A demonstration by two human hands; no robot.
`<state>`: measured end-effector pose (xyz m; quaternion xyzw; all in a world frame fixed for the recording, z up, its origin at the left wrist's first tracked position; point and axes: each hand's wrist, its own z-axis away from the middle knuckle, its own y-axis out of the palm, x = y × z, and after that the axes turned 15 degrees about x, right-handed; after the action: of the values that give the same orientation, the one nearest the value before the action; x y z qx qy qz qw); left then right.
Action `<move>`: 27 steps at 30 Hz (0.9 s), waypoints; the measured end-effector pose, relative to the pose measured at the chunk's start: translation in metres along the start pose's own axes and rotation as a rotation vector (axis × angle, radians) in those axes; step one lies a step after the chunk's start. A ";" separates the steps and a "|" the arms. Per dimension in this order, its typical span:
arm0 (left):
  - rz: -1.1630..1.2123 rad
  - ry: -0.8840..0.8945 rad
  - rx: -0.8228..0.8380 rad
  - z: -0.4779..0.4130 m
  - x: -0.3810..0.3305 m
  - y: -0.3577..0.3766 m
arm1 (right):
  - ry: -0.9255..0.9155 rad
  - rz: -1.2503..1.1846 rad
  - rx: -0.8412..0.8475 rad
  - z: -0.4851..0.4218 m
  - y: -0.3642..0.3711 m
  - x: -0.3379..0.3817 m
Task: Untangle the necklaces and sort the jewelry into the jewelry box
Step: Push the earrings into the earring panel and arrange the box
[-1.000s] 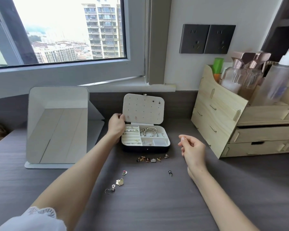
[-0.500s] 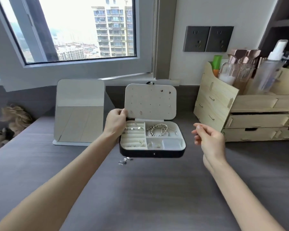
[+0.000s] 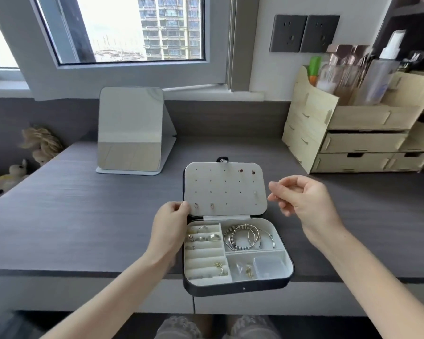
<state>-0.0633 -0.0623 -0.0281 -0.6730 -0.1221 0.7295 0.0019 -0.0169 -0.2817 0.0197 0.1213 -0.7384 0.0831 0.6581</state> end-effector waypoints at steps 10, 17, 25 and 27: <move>-0.487 -0.036 0.041 0.008 -0.007 -0.026 | 0.061 -0.118 0.172 -0.009 0.025 0.000; -0.755 0.014 0.067 -0.001 -0.003 -0.035 | 0.081 -0.151 0.219 -0.023 0.041 -0.012; -0.551 0.354 0.200 -0.032 -0.045 -0.020 | 0.040 -0.197 0.232 -0.040 0.054 -0.007; -0.469 0.352 0.336 -0.041 -0.052 -0.007 | 0.019 -0.231 0.232 -0.046 0.055 -0.004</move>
<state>-0.0193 -0.0571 0.0215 -0.7325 -0.1495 0.5916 0.3019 0.0117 -0.2155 0.0237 0.2798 -0.6986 0.0930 0.6519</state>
